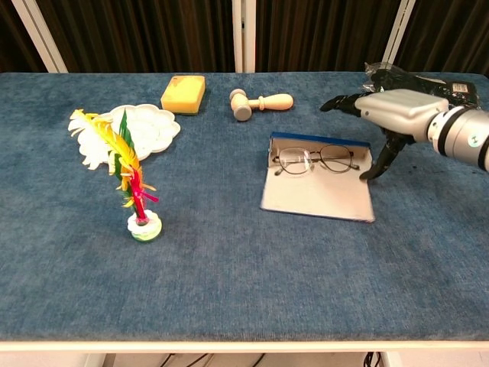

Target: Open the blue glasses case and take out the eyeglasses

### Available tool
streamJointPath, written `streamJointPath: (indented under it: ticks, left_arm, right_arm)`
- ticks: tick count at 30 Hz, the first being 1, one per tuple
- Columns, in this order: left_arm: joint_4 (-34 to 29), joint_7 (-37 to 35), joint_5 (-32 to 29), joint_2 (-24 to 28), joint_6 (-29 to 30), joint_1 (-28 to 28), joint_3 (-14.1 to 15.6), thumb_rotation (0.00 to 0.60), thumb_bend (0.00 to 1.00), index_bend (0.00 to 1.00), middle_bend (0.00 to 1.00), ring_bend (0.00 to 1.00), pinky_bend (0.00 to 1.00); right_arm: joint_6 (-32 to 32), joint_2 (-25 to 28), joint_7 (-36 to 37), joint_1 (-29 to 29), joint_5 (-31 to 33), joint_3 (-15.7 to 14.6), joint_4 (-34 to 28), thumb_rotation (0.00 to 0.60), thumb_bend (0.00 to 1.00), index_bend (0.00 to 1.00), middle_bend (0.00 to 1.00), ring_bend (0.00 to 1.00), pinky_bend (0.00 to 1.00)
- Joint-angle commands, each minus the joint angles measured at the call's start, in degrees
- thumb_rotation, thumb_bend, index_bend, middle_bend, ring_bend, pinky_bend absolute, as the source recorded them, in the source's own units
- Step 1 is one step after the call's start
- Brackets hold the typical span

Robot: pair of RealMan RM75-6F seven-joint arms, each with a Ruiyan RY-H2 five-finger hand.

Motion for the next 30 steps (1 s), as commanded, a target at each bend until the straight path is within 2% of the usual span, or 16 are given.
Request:
streamJointPath:
  ticks: [1, 6, 10, 13, 18, 24, 30]
  left_arm:
    - [0.0, 0.1, -0.1, 0.0, -0.1, 0.0, 0.0, 0.6, 0.06, 0.34, 0.29, 0.2, 0.07]
    - [0.1, 0.1, -0.6, -0.1, -0.5, -0.1, -0.1, 0.6, 0.07, 0.34, 0.29, 0.2, 0.07]
    - [0.2, -0.1, -0.8, 0.0, -0.5, 0.0, -0.1, 0.6, 0.06, 0.34, 0.29, 0.2, 0.07]
    - [0.3, -0.3, -0.8, -0.1, -0.6, 0.0, -0.1, 0.6, 0.06, 0.34, 0.29, 0.2, 0.07]
    - [0.7, -0.7, -0.6, -0.3, -0.7, -0.1, 0.0, 0.6, 0.06, 0.34, 0.29, 0.2, 0.07]
    - [0.7, -0.8, -0.2, -0.3, -0.3, 0.0, 0.0, 0.6, 0.06, 0.34, 0.29, 0.2, 0.07]
    - [0.6, -0.7, -0.4, -0.1, -0.2, 0.2, 0.0, 0.6, 0.06, 0.34, 0.29, 0.2, 0.07]
  right_arm:
    - [-3.4, -1.2, 0.4, 2.3, 3.3, 2.6, 4.5, 0.6, 0.04, 0.0, 0.0, 0.0, 0.0]
    - [-5.5, -1.1, 1.7, 4.1, 4.4, 4.2, 6.6, 0.6, 0.05, 0.0, 0.04, 0.0, 0.0]
    - [-4.7, 2.1, 3.8, 3.9, 1.6, 3.4, 1.8, 0.6, 0.06, 0.0, 0.09, 0.0, 0.0]
    - [-2.6, 4.5, 5.4, 2.9, -1.5, 2.3, -2.4, 0.6, 0.14, 0.01, 0.13, 0.0, 0.0]
    - [-0.2, 6.3, 5.8, 1.8, -5.3, -0.1, -6.9, 0.6, 0.24, 0.13, 0.17, 0.0, 0.0]
    - [-2.3, 3.5, 5.5, 3.4, -4.0, 0.4, -4.7, 0.6, 0.25, 0.14, 0.2, 0.0, 0.0]
    - [-6.0, 0.3, 4.8, 6.7, -1.7, 2.1, -0.4, 0.6, 0.32, 0.16, 0.27, 0.0, 0.0]
